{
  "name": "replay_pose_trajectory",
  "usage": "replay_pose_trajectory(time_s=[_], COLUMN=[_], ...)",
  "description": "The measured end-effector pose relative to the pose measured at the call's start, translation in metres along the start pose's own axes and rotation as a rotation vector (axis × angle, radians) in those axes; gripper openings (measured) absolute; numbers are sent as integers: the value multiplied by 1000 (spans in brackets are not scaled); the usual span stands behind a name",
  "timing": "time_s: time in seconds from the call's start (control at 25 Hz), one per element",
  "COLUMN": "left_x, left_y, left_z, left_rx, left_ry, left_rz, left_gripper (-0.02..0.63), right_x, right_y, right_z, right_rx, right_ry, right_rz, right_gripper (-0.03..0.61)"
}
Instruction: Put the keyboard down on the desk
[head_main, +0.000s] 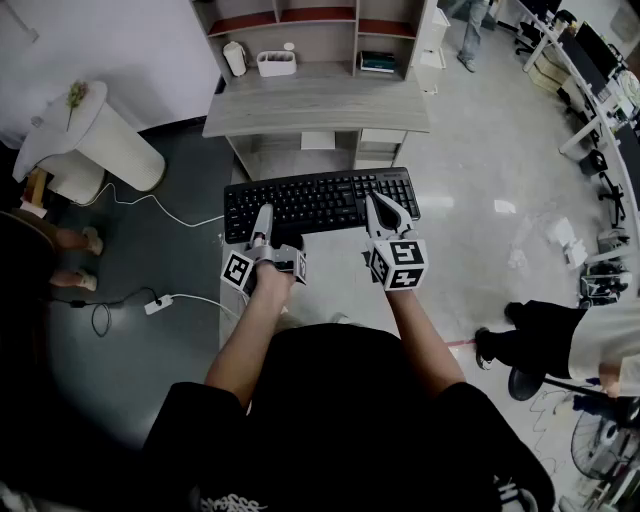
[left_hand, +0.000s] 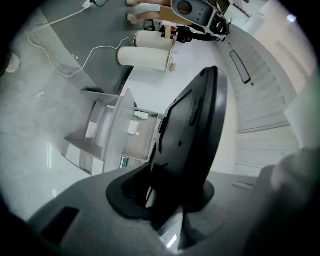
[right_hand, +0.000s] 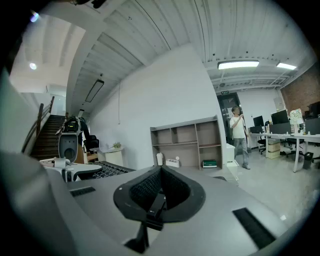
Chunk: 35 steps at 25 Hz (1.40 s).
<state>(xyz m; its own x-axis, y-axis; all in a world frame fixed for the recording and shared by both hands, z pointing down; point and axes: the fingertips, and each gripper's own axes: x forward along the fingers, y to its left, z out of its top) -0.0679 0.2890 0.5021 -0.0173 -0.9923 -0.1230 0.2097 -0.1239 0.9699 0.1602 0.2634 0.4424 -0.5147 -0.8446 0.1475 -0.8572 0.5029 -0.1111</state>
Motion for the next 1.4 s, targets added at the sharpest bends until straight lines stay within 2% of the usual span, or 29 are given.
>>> replay_pose_trajectory(time_s=[0.16,0.32,0.56,0.72,0.88,1.04,1.28,1.4], left_x=[0,1,18,47,81,124,196,231], left_y=[0,3,12,18,26,31,31,26], left_z=[-7,-10,-2,7,23,42,80,99], left_rx=[-31,-31,-18,-28,-37,-55,-99,-93], left_ry=[0,10,26,37,44,62,72,96], left_rz=[-15,-16,-2,5,19,16,23,19], left_gripper=[106,106,107,107,107,107,107,107], right_x=[-5,-10,4,31,62,101,173,209], right_y=[-2,-7,-12,-16,-22,-30,-31,-27], right_z=[1,6,5,6,-5,-4,15,25], right_rx=[-14,7,25,11,0,2,-11,-6], right_ry=[-11,-55,-56,-41,11,9,24,29], right_rz=[12,14,14,5,-36,-84,-126,-139], right_gripper=[12,13,14,14,14,13,13,12])
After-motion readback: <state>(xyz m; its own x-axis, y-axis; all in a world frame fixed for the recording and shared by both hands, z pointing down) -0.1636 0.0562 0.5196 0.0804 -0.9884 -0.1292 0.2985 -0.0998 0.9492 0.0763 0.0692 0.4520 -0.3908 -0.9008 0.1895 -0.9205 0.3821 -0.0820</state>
